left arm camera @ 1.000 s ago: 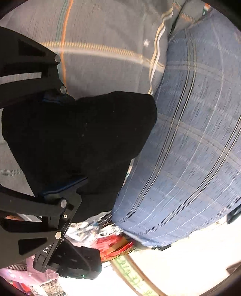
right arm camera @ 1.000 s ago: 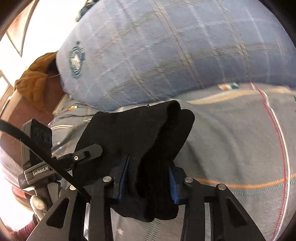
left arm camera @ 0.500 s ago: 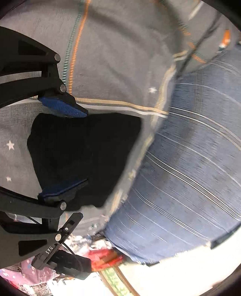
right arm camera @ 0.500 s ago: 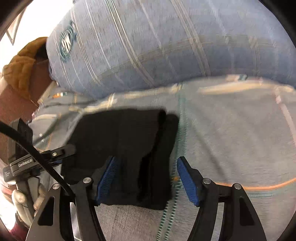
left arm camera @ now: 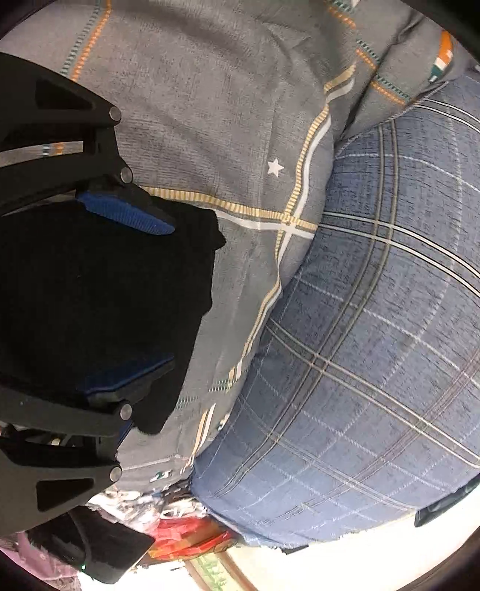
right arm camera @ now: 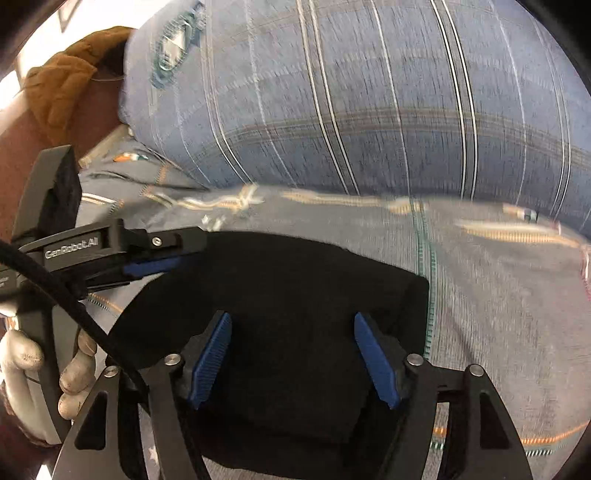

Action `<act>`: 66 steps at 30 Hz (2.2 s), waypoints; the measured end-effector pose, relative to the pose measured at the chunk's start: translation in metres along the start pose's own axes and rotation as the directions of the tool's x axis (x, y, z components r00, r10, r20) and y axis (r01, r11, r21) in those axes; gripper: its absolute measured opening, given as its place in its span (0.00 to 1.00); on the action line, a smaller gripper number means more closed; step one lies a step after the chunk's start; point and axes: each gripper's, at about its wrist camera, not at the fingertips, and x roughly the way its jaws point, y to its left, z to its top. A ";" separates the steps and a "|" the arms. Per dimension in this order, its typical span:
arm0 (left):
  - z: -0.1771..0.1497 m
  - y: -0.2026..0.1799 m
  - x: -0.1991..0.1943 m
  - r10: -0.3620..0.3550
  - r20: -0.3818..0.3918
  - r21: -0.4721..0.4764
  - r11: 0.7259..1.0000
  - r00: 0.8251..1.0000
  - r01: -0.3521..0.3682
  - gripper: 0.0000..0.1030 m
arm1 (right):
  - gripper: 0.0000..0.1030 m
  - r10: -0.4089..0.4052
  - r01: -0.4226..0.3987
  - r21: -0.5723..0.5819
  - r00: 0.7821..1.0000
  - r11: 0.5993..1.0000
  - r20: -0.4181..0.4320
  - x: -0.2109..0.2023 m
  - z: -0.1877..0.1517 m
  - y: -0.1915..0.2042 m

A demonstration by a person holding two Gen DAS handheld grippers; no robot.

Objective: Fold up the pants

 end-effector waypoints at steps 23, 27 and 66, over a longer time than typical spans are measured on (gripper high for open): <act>-0.021 -0.003 -0.036 0.096 0.092 0.053 0.993 0.991 -0.101 0.71 | 0.81 -0.069 0.069 0.006 0.997 0.998 0.044 -0.015 0.014 -0.007; -0.027 0.015 -0.020 0.110 0.025 0.016 0.994 0.994 -0.110 0.71 | 0.81 -0.091 0.090 0.009 0.996 0.996 0.010 0.003 0.014 -0.013; -0.213 -0.092 -0.236 0.462 0.486 0.096 0.815 0.742 -0.571 1.00 | 0.84 -0.189 0.181 0.068 0.972 0.981 0.136 -0.148 -0.131 0.083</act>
